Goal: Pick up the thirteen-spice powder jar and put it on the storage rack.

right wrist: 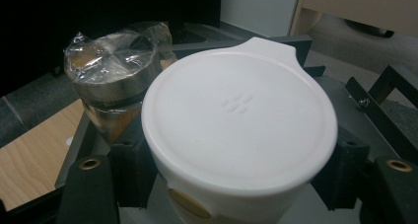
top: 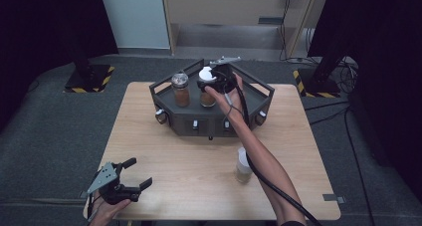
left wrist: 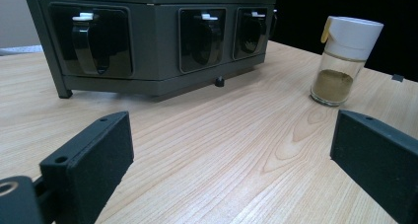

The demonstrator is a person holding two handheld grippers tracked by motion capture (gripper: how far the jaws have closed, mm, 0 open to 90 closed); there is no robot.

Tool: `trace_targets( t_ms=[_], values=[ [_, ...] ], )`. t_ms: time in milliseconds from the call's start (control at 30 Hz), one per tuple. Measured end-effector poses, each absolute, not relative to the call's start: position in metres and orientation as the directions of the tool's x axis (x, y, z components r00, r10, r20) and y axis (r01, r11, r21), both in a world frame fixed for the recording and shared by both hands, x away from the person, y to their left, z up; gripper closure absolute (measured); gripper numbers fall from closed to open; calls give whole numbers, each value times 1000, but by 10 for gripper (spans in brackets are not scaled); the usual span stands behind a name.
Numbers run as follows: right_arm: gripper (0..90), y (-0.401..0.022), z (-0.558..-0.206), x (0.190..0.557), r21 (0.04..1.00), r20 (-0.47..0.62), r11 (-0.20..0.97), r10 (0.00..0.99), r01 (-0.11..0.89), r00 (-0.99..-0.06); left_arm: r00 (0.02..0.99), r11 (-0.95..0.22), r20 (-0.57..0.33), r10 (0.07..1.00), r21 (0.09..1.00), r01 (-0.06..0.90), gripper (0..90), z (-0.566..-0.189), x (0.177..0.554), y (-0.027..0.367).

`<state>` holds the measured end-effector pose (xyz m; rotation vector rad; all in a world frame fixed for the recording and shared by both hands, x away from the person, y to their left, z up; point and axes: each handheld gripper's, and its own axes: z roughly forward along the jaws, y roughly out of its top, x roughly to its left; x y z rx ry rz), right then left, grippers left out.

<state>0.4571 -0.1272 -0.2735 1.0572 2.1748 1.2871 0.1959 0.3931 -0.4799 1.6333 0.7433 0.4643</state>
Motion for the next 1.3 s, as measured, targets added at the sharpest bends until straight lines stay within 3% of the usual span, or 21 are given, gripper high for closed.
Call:
trace_targets(
  t_ms=[500, 800, 1300],
  values=[
    [295, -128, -280, 454, 879, 33, 283, 768, 384, -640, 717, -76, -101, 690, 975, 211, 14, -480, 196, 392],
    [84, -133, -279, 446, 895, 3, 281, 773, 347, -634, 715, -77, -99, 692, 975, 210, 14, -480, 196, 392],
    [51, -166, -252, 409, 919, -60, 308, 728, 248, -683, 715, -83, -98, 692, 974, 213, 14, -479, 196, 391]
  ],
)
